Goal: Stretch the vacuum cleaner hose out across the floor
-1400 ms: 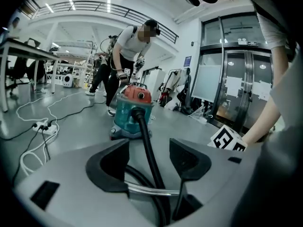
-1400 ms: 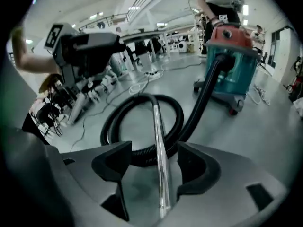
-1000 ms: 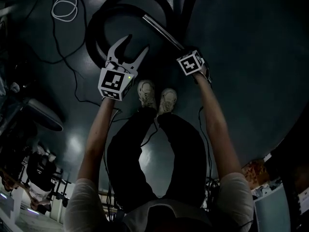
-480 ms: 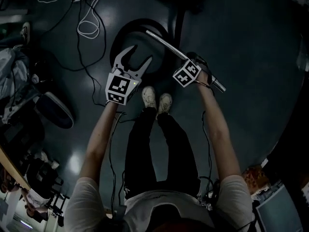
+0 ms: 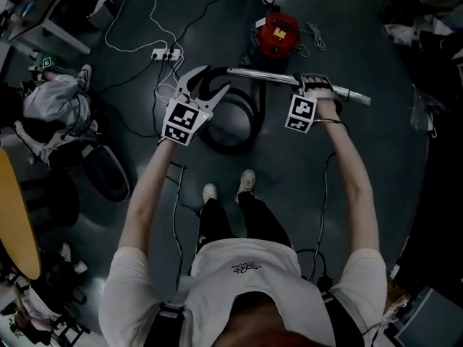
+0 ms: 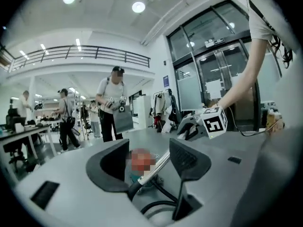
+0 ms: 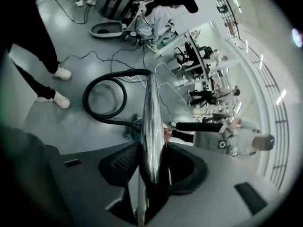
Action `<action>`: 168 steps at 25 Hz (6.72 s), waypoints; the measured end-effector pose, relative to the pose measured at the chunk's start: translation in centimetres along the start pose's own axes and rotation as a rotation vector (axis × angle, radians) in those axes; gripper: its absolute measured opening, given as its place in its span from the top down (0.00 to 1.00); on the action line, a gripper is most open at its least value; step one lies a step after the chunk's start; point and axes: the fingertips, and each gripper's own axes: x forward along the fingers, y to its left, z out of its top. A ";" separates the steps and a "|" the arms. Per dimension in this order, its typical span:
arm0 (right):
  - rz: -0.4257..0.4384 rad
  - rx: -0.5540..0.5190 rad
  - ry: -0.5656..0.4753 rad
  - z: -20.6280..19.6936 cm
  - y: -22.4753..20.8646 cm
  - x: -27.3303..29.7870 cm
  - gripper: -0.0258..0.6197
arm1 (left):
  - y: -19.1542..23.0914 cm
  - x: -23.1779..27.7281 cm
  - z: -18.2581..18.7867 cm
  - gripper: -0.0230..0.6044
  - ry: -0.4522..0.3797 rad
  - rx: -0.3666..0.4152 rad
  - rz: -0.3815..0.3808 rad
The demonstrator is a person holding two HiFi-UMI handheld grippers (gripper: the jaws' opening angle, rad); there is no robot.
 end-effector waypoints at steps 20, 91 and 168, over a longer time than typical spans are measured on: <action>-0.615 -0.842 -0.294 25.9 -18.6 -43.9 0.67 | -2.6 -28.6 16.4 0.57 -0.121 0.280 -0.248; 1.260 3.002 -0.691 37.4 34.9 -28.3 0.64 | -13.0 -47.8 17.2 0.70 -0.308 -0.555 -0.267; 1.401 2.728 -1.651 38.3 26.9 -37.5 0.54 | -13.4 -54.0 23.7 0.73 -0.267 -0.233 -0.023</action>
